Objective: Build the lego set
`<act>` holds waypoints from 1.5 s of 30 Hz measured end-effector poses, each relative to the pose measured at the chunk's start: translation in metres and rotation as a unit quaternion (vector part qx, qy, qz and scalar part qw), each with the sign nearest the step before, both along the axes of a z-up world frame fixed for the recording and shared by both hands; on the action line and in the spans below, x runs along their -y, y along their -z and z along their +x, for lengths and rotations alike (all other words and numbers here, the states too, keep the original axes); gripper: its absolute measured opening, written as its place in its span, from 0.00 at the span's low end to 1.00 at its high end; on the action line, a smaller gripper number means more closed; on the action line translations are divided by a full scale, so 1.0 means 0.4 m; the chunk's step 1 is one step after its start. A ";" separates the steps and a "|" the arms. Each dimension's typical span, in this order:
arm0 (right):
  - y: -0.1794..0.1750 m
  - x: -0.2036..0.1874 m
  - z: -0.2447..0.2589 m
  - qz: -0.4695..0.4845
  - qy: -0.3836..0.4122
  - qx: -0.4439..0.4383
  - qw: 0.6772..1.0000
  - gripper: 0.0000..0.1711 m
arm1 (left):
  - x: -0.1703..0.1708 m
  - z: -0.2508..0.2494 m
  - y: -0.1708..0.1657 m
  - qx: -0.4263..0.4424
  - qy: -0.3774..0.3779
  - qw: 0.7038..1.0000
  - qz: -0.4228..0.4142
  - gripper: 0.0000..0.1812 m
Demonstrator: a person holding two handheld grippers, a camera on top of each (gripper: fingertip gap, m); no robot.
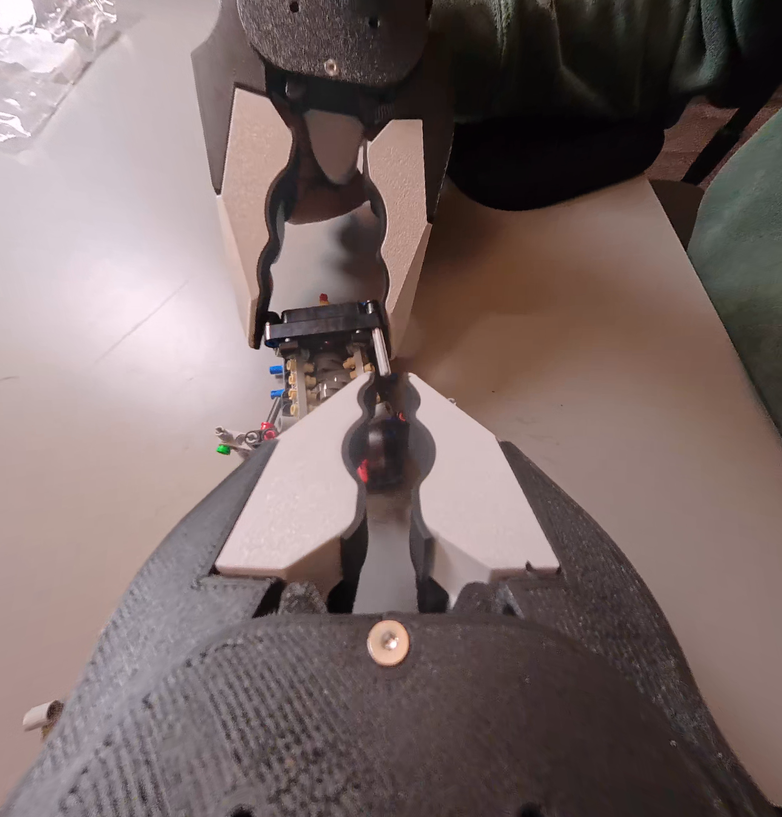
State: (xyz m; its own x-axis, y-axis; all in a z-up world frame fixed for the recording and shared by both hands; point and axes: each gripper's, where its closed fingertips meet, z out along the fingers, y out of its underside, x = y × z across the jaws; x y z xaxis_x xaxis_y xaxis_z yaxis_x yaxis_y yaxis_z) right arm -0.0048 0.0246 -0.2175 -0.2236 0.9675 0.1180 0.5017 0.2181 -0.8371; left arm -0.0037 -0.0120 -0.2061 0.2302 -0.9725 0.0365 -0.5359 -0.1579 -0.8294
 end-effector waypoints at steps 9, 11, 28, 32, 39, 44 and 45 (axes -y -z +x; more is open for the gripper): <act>0.001 0.002 0.002 -0.004 0.020 -0.003 1.000 0.36 | -0.003 0.005 -0.015 0.016 -0.007 1.000 0.008 0.00; 0.001 0.001 0.003 -0.005 0.021 -0.006 1.000 0.36 | -0.003 0.005 -0.015 0.016 -0.008 1.000 0.010 0.00; -0.022 -0.004 0.062 -0.053 -0.021 -0.024 0.998 0.23 | -0.002 0.007 -0.002 0.017 -0.001 1.000 0.005 0.01; -0.035 0.018 0.063 -0.054 -0.041 -0.032 0.997 0.19 | -0.002 0.001 -0.001 0.021 0.006 1.000 0.005 0.01; -0.034 0.034 0.051 -0.028 -0.048 -0.038 0.998 0.10 | -0.004 -0.003 0.002 0.020 0.011 1.000 0.005 0.01; -0.035 0.034 0.051 -0.033 -0.049 -0.042 0.997 0.10 | -0.005 -0.002 0.002 0.022 0.012 1.000 -0.004 0.01; -0.035 0.034 0.051 -0.035 -0.049 -0.042 0.997 0.10 | -0.005 -0.002 0.002 0.023 0.012 1.000 -0.005 0.01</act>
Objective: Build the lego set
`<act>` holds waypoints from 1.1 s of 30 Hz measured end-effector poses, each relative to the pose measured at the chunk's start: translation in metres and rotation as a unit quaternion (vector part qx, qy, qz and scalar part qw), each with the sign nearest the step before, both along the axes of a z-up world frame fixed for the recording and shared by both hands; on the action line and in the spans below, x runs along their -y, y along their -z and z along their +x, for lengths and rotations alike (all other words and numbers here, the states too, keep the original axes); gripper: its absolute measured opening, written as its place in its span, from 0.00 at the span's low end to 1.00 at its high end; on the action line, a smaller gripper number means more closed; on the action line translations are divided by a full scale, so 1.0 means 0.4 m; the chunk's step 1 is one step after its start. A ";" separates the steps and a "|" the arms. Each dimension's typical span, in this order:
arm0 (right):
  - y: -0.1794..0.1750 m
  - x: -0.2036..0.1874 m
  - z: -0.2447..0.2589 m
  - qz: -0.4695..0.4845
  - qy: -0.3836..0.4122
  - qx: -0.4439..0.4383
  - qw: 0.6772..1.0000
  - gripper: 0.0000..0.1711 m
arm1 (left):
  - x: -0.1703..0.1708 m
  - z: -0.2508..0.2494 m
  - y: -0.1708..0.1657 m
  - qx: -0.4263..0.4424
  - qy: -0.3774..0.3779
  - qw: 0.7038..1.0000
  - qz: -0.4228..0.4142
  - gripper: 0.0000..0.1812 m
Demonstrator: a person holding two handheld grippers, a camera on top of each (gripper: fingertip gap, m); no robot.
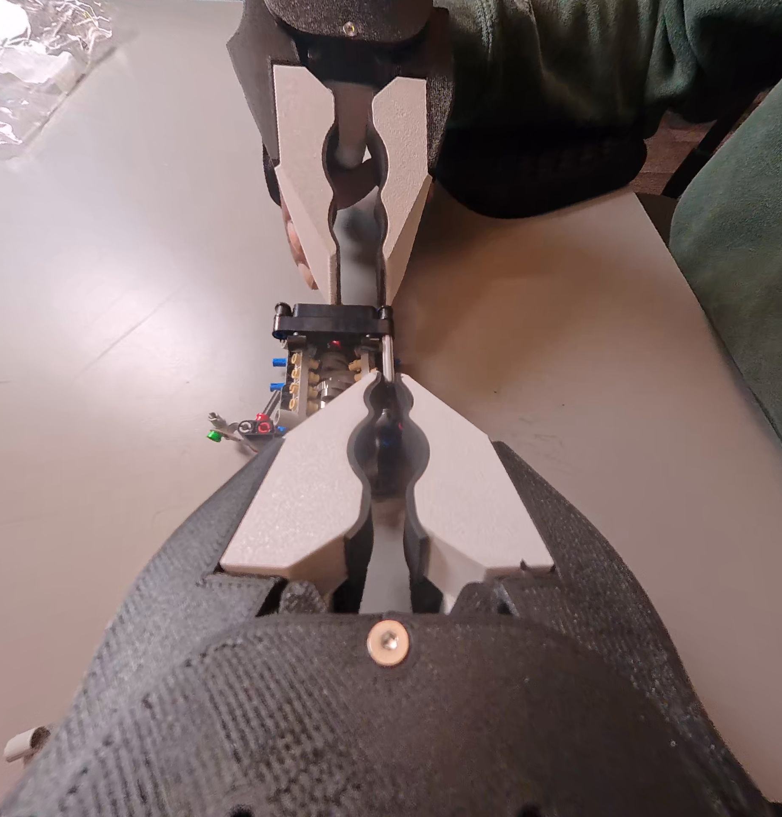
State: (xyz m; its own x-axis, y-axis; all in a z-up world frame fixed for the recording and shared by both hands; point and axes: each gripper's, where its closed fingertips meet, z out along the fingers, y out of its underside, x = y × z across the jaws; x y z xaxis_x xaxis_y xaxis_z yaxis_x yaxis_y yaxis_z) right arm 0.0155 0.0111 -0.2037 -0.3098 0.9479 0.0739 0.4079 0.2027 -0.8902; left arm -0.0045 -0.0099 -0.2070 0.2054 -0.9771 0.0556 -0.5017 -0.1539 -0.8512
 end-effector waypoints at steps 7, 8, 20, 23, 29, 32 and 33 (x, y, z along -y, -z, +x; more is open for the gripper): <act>0.000 -0.001 0.001 -0.003 0.001 0.003 1.000 0.10 | -0.003 0.002 0.000 -0.001 0.000 1.000 -0.002 0.01; 0.000 -0.002 0.002 -0.004 0.001 0.004 1.000 0.10 | -0.004 0.003 -0.001 -0.001 0.000 1.000 -0.002 0.01; 0.006 -0.017 0.010 0.010 0.013 0.020 1.000 0.21 | -0.006 0.010 -0.001 0.001 0.003 1.000 0.000 0.01; 0.007 -0.032 0.014 0.002 0.024 0.026 0.999 0.32 | -0.004 0.011 0.000 0.003 0.007 1.000 -0.001 0.01; 0.020 -0.030 -0.008 0.013 0.026 0.020 0.999 0.32 | 0.003 0.019 -0.003 0.010 0.037 0.999 -0.005 0.01; 0.021 -0.027 -0.010 0.007 0.021 0.015 1.000 0.32 | 0.007 0.020 -0.002 0.013 0.050 0.999 -0.011 0.01; 0.021 -0.026 -0.012 0.006 0.020 0.014 1.000 0.32 | 0.008 0.021 -0.002 0.013 0.053 0.998 -0.011 0.01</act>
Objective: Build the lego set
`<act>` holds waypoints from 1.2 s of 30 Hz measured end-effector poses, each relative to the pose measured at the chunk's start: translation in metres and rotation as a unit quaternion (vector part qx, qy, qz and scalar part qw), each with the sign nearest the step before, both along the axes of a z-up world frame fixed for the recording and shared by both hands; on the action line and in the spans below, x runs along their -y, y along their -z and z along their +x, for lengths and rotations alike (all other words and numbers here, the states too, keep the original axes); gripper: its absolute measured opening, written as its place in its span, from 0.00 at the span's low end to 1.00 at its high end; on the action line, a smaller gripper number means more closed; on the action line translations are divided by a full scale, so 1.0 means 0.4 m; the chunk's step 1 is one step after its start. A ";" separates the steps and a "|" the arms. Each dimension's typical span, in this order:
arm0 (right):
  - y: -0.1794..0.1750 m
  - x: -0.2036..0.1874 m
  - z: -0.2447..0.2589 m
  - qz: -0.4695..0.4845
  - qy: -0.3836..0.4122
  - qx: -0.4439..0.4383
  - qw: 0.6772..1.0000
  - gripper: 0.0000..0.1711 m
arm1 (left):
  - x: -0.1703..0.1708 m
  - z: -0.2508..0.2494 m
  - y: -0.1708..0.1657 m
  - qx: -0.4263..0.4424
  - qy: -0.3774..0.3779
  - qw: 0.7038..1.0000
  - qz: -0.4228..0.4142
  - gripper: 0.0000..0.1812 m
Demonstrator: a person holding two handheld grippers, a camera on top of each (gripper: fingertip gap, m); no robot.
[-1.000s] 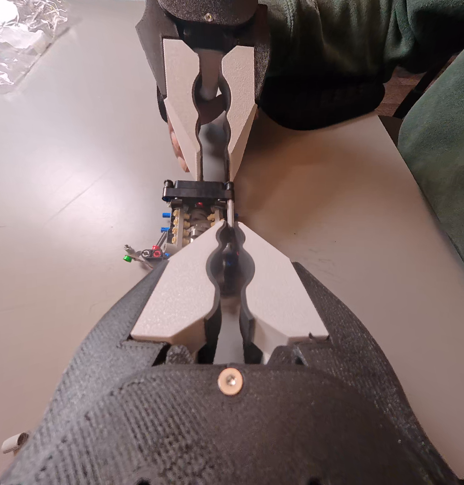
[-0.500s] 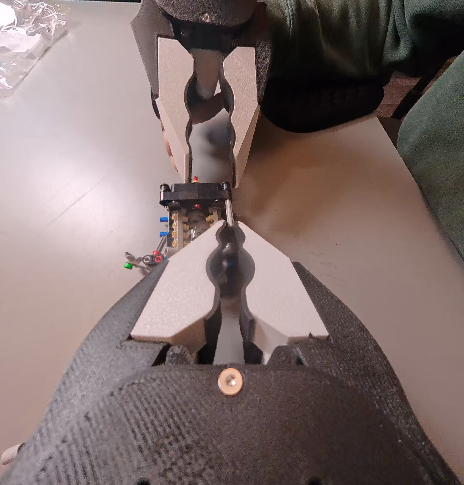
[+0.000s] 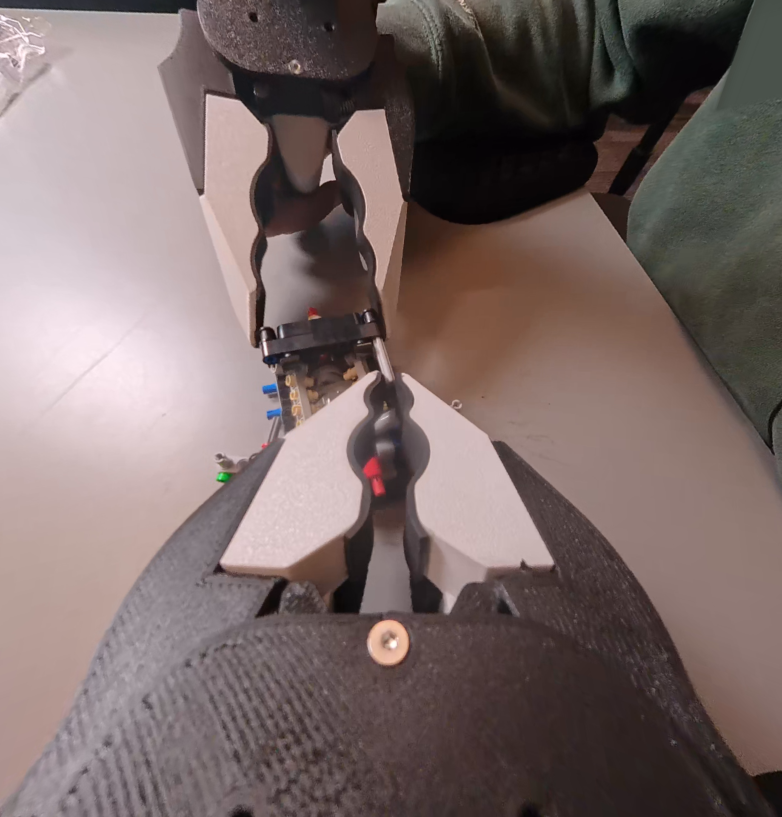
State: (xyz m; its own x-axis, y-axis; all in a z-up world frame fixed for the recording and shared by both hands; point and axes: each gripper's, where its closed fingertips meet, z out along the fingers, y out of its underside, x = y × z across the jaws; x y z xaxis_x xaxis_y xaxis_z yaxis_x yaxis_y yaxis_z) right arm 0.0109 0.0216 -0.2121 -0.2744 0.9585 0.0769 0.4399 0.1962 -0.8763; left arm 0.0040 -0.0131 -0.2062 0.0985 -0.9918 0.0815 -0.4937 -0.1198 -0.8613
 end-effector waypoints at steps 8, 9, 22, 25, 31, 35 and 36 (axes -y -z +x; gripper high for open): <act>0.001 0.001 -0.006 0.000 0.000 -0.004 1.000 0.32 | 0.002 0.013 0.002 -0.008 -0.004 1.000 -0.008 0.01; 0.001 0.001 -0.005 0.000 0.000 -0.003 1.000 0.32 | 0.002 0.013 0.002 -0.008 -0.006 1.000 -0.011 0.01; -0.023 -0.024 0.041 0.008 0.080 0.025 0.996 0.35 | -0.020 0.086 -0.007 0.021 -0.166 0.983 -0.081 0.11; -0.015 0.004 0.038 -0.001 0.065 0.019 0.998 0.36 | 0.018 0.103 -0.033 0.021 -0.106 0.993 -0.050 0.16; -0.015 0.065 0.013 -0.015 -0.005 0.005 1.000 0.36 | -0.022 0.005 -0.078 0.063 -0.067 0.995 -0.039 0.26; -0.016 0.117 -0.012 -0.021 -0.062 0.005 0.998 0.36 | -0.018 0.003 -0.031 0.067 -0.016 0.995 -0.071 0.33; -0.015 0.118 -0.013 -0.016 -0.062 0.011 0.998 0.36 | -0.005 0.014 -0.025 0.068 0.001 0.994 -0.084 0.31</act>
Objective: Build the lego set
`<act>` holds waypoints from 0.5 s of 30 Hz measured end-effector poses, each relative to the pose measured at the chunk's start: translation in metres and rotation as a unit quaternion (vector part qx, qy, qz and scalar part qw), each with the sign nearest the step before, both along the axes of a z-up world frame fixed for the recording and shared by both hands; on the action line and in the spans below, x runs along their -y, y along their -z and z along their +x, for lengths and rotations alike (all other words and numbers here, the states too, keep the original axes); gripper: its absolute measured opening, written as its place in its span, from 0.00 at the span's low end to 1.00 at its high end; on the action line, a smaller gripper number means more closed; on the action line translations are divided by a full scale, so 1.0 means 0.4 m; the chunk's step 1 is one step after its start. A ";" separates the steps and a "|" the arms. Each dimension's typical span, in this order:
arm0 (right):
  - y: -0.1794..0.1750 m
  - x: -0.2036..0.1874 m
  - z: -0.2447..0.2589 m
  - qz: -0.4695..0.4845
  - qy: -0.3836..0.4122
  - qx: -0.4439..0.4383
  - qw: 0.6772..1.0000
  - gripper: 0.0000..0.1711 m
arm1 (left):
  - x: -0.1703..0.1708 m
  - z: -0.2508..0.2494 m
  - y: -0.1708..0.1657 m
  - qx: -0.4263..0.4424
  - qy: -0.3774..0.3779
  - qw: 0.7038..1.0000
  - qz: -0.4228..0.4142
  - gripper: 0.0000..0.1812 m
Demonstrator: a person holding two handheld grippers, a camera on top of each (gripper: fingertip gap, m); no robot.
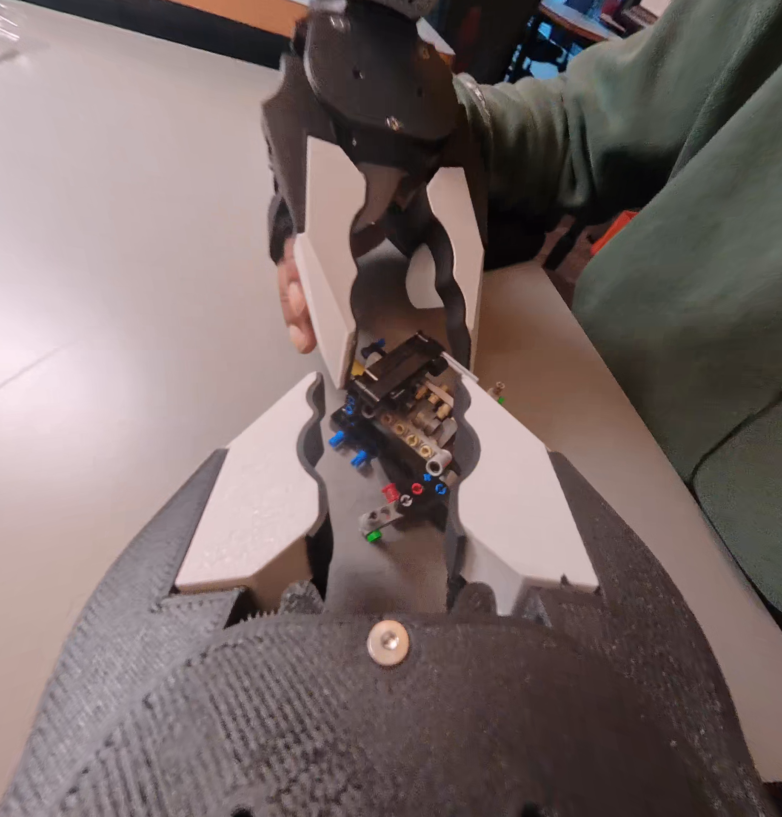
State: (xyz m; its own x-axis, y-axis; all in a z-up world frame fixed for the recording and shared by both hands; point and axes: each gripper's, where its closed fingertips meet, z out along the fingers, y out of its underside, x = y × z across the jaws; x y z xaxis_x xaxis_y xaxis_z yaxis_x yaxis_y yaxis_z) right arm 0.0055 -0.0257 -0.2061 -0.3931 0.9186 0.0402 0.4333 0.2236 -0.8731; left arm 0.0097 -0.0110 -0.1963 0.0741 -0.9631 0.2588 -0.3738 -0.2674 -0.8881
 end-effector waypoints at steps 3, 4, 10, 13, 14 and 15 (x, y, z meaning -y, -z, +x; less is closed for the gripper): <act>0.000 -0.019 0.022 0.004 0.029 0.029 0.999 0.36 | -0.003 0.020 0.030 -0.033 -0.006 0.999 0.006 0.17; -0.002 -0.030 0.034 0.006 0.048 0.035 0.998 0.40 | -0.003 0.023 0.038 -0.043 -0.014 0.999 0.005 0.16; -0.015 -0.031 0.087 0.020 0.161 0.029 0.986 0.39 | -0.025 0.001 0.043 -0.096 -0.161 0.982 0.027 0.16; 0.005 -0.020 0.084 0.030 0.203 0.016 0.978 0.38 | -0.025 -0.019 0.044 -0.108 -0.239 0.965 0.014 0.16; 0.010 -0.022 0.082 0.033 0.213 0.018 0.976 0.37 | -0.022 -0.022 0.044 -0.110 -0.252 0.961 0.012 0.16; 0.012 -0.034 0.081 0.042 0.228 0.022 0.973 0.36 | -0.016 -0.024 0.044 -0.112 -0.257 0.960 0.009 0.16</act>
State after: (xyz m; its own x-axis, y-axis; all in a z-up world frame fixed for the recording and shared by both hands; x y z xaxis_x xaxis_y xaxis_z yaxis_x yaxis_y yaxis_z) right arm 0.0378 -0.0121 -0.2109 0.0509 0.9920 0.1157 0.5403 0.0701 -0.8385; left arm 0.0001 -0.0045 -0.2141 0.5931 -0.7883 0.1637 -0.3786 -0.4525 -0.8074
